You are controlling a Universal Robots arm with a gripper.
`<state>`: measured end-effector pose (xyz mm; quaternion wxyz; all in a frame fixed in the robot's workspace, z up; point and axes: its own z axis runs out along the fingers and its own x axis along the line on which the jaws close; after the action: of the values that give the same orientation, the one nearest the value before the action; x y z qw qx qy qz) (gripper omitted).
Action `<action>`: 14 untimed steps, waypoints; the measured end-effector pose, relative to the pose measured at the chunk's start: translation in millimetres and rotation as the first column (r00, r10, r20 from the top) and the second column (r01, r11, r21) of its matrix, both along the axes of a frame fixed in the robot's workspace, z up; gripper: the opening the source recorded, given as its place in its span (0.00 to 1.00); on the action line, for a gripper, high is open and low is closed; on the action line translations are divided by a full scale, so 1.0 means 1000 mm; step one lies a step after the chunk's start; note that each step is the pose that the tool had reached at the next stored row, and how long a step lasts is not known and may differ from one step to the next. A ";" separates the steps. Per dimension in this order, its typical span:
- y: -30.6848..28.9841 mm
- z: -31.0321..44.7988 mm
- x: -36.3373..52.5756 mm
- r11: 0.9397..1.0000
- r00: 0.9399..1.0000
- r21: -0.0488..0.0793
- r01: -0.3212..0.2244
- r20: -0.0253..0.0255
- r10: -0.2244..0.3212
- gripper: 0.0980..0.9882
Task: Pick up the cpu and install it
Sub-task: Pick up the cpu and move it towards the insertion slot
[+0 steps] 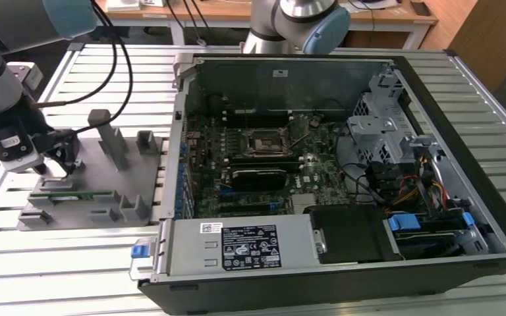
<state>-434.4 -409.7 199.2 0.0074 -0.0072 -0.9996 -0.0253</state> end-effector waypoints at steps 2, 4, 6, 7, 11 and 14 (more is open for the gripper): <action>0.0000 0.0025 0.0000 1.000 1.000 0.000 0.000 0.000 0.000 0.49; 0.0000 0.0034 0.0000 1.000 1.000 0.001 0.000 0.000 0.000 0.49; 0.0000 0.0038 0.0000 1.000 1.000 0.001 0.000 0.000 0.000 0.49; 0.0000 0.0044 0.0000 1.000 1.000 0.000 0.000 0.000 0.000 0.49; 0.0000 0.0057 0.0000 1.000 1.000 0.000 0.000 0.000 0.000 0.49; 0.0000 0.0067 0.0000 1.000 1.000 0.000 0.000 0.000 0.000 0.49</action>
<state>-434.4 -409.7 206.0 0.0073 -0.0072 -0.9996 -0.0255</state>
